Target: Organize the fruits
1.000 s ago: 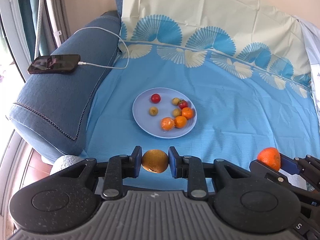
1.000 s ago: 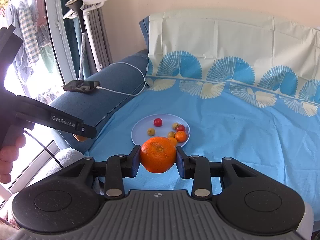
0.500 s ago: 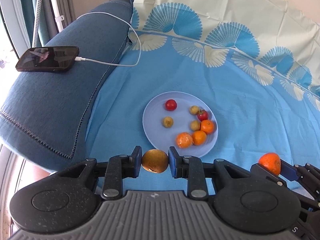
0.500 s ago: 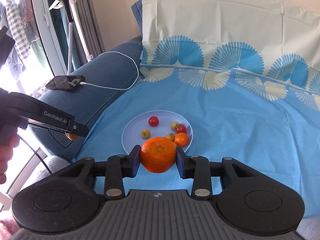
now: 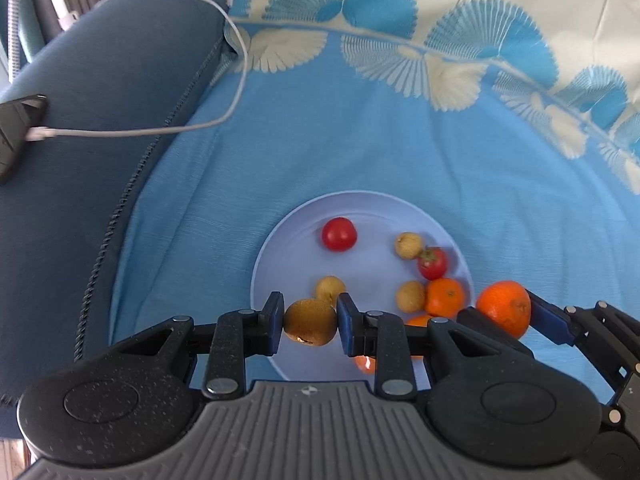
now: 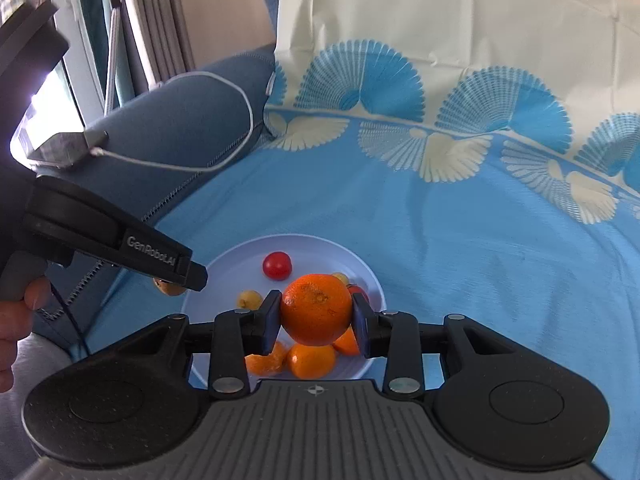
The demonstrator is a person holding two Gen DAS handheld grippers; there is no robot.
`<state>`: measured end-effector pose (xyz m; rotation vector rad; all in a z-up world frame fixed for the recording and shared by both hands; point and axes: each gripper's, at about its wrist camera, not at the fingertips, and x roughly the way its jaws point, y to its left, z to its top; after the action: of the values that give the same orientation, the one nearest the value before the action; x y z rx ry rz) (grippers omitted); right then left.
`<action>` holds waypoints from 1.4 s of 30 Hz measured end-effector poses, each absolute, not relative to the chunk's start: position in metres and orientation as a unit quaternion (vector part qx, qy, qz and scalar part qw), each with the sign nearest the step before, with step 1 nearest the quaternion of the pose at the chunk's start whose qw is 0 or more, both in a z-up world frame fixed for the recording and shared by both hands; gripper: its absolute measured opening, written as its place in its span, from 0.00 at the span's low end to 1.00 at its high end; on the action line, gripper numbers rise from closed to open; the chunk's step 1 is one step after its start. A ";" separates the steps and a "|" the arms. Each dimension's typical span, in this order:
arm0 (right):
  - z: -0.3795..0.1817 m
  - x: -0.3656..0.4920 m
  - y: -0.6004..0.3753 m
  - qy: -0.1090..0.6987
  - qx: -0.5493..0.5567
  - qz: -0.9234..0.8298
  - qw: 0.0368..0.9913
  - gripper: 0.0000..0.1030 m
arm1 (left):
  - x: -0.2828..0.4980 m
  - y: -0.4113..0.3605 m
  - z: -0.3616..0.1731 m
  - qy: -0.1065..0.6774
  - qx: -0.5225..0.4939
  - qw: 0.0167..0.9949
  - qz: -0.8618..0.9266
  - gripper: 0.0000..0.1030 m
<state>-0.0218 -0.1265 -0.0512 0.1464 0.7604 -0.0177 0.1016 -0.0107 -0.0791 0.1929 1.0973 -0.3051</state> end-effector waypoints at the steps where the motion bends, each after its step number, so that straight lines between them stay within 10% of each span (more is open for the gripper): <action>1: -0.057 -0.015 -0.128 0.375 0.070 -0.008 0.924 0.37 | 0.105 -0.012 -0.085 0.521 0.096 0.836 -0.142 0.30; 10: -0.093 0.017 -0.131 0.398 0.055 0.008 0.916 0.38 | 0.127 -0.018 -0.110 0.517 0.114 0.833 -0.159 0.35; 11: -0.094 0.021 -0.130 0.398 0.053 0.013 0.916 0.38 | 0.127 -0.018 -0.108 0.512 0.116 0.835 -0.164 0.44; 12: -0.094 0.023 -0.129 0.397 0.050 0.018 0.917 0.40 | 0.127 -0.018 -0.104 0.504 0.118 0.839 -0.167 0.73; 13: -0.094 0.025 -0.128 0.395 0.046 0.023 0.917 0.51 | 0.126 -0.016 -0.099 0.490 0.119 0.848 -0.164 0.97; 14: -0.092 0.026 -0.127 0.393 0.041 0.027 0.918 0.70 | 0.122 -0.013 -0.092 0.471 0.116 0.860 -0.160 1.00; 16: -0.085 0.025 -0.125 0.380 0.026 0.027 0.924 0.88 | 0.114 -0.006 -0.078 0.450 0.112 0.870 -0.165 1.00; 20: -0.067 0.006 -0.118 0.369 -0.004 0.036 0.929 0.93 | 0.091 0.006 -0.060 0.448 0.121 0.874 -0.142 1.00; 42: -0.004 -0.148 -0.080 0.347 0.024 -0.088 0.933 0.99 | -0.052 0.044 0.004 0.419 0.106 0.891 -0.143 1.00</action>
<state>-0.1481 -0.0805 -0.0042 0.0493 0.7107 -0.1803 -0.0520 0.0439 0.0043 0.2202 0.8690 -0.2963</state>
